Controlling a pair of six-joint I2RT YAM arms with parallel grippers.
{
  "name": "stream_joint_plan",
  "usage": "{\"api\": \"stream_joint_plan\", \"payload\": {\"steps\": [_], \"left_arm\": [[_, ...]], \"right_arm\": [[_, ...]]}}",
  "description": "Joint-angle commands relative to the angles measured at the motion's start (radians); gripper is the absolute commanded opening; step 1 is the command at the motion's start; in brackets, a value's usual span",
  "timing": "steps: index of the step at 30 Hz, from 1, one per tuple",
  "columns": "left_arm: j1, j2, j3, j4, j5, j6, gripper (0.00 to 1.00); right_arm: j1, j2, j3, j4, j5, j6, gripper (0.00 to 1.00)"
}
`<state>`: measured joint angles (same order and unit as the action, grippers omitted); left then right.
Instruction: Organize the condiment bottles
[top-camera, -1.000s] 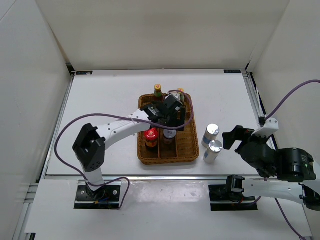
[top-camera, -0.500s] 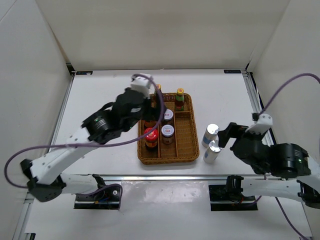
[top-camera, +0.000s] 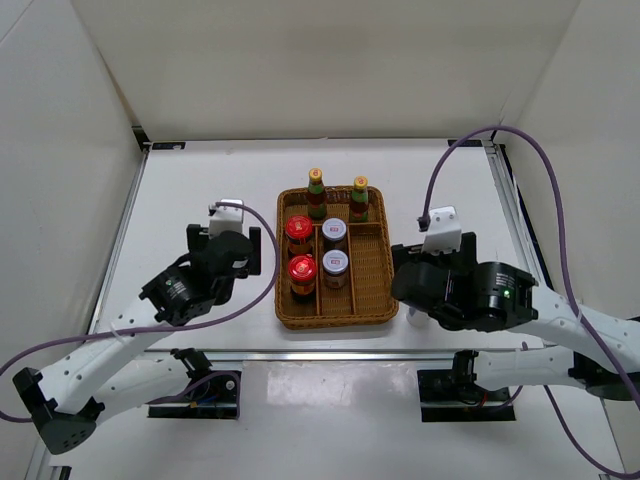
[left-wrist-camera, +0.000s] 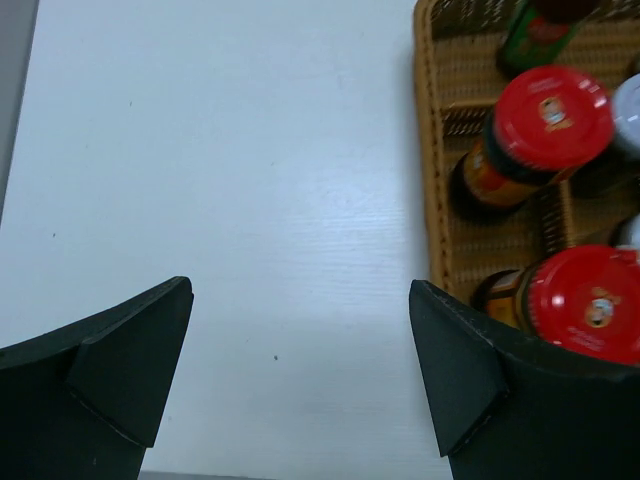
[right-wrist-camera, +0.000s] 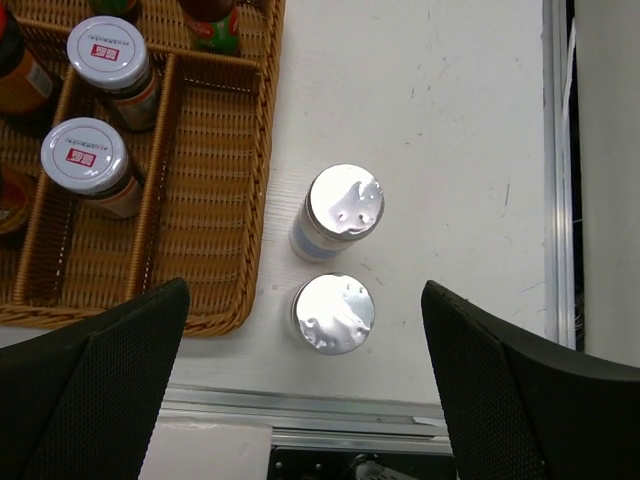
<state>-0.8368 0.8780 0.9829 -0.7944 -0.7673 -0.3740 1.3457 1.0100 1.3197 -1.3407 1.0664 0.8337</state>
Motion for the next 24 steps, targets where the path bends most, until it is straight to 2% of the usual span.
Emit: {"api": "stream_joint_plan", "payload": {"steps": [1,6,8,10,11,12,15,16,22,24], "left_arm": [[0.016,-0.016,-0.056,-0.005,-0.046,-0.037,1.0],[0.016,0.019,-0.052,-0.005,-0.07,-0.037,1.0],[0.025,0.029,-0.043,-0.005,-0.081,-0.037,1.0],[0.034,0.029,-0.043,-0.005,-0.081,-0.037,1.0],[0.034,0.029,-0.043,-0.005,-0.081,-0.037,1.0],[0.034,0.029,-0.043,0.004,-0.081,-0.037,1.0],[0.056,0.02,-0.043,0.004,-0.09,-0.046,1.0],[0.056,0.019,-0.043,0.004,-0.09,-0.046,1.0],[0.056,0.01,-0.043,0.004,-0.099,-0.046,1.0],[0.056,0.01,-0.043,0.004,-0.099,-0.046,1.0]], "right_arm": [[-0.003,0.053,0.041,-0.012,0.009,-0.085,1.0],[-0.003,0.174,0.059,0.043,0.049,-0.155,1.0],[-0.042,0.217,0.069,0.116,0.034,-0.22,1.0],[-0.159,0.249,0.096,0.19,-0.053,-0.348,1.0],[-0.204,0.259,0.105,0.231,-0.154,-0.369,1.0],[-0.292,0.271,0.118,0.241,-0.201,-0.38,1.0],[-0.448,0.271,0.138,0.285,-0.34,-0.435,1.0],[-0.483,0.271,0.138,0.285,-0.438,-0.447,1.0],[-0.765,0.347,0.099,0.27,-0.687,-0.458,1.0],[-0.824,0.357,0.078,0.27,-0.775,-0.458,1.0]]}}
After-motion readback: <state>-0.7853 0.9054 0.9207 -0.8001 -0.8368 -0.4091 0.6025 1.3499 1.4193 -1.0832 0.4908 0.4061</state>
